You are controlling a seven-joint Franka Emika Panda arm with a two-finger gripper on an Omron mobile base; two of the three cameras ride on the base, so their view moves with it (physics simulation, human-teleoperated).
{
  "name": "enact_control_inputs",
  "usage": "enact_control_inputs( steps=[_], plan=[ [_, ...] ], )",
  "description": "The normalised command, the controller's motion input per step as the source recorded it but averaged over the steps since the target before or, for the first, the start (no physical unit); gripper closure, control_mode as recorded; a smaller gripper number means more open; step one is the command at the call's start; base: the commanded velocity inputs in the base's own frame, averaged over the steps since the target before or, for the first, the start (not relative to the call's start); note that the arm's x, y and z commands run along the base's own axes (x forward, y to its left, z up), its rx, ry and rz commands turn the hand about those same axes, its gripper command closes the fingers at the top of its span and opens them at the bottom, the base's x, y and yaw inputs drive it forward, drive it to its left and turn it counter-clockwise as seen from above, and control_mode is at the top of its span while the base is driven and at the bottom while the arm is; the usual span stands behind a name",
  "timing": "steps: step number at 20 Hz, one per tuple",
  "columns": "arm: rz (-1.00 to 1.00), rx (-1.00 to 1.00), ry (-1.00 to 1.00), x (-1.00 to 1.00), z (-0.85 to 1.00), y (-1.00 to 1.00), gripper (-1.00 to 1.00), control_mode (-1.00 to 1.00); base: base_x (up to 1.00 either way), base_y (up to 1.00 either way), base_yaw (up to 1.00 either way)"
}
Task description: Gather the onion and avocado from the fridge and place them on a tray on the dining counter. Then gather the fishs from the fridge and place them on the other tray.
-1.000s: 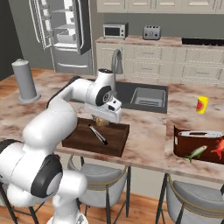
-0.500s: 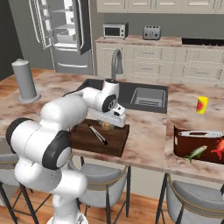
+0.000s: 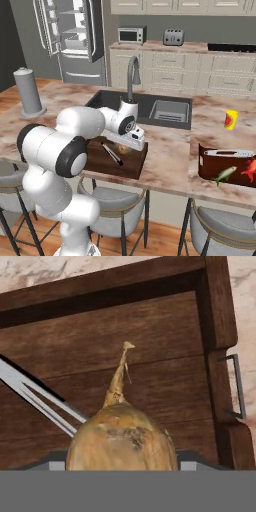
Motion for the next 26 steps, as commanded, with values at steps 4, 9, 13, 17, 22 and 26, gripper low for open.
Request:
enact_control_inputs(
  steps=[4, 9, 13, 17, 22, 26],
  plan=[
    [0.0, 0.0, -0.06, 0.07, -0.41, 0.0, 1.0, -1.0, 0.0, 0.0, 0.0],
    [0.0, 0.0, -0.06, 0.05, -0.29, 0.0, 1.0, -1.0, 0.0, 0.0, 0.0],
    [0.0, 0.0, -0.05, 0.09, -0.23, 0.0, 1.0, -1.0, 0.0, 0.0, 0.0],
    [0.0, 0.0, -0.03, 0.1, -0.14, 0.0, 1.0, -1.0, 0.0, 0.0, 0.0],
    [0.0, 0.0, 0.0, 0.1, -0.11, 0.01, -1.0, -1.0, 0.0, 0.0, 0.0],
    [0.01, 0.0, -0.04, 0.0, -0.05, 0.01, -1.0, -1.0, 0.0, 0.0, 0.0]
  ],
)
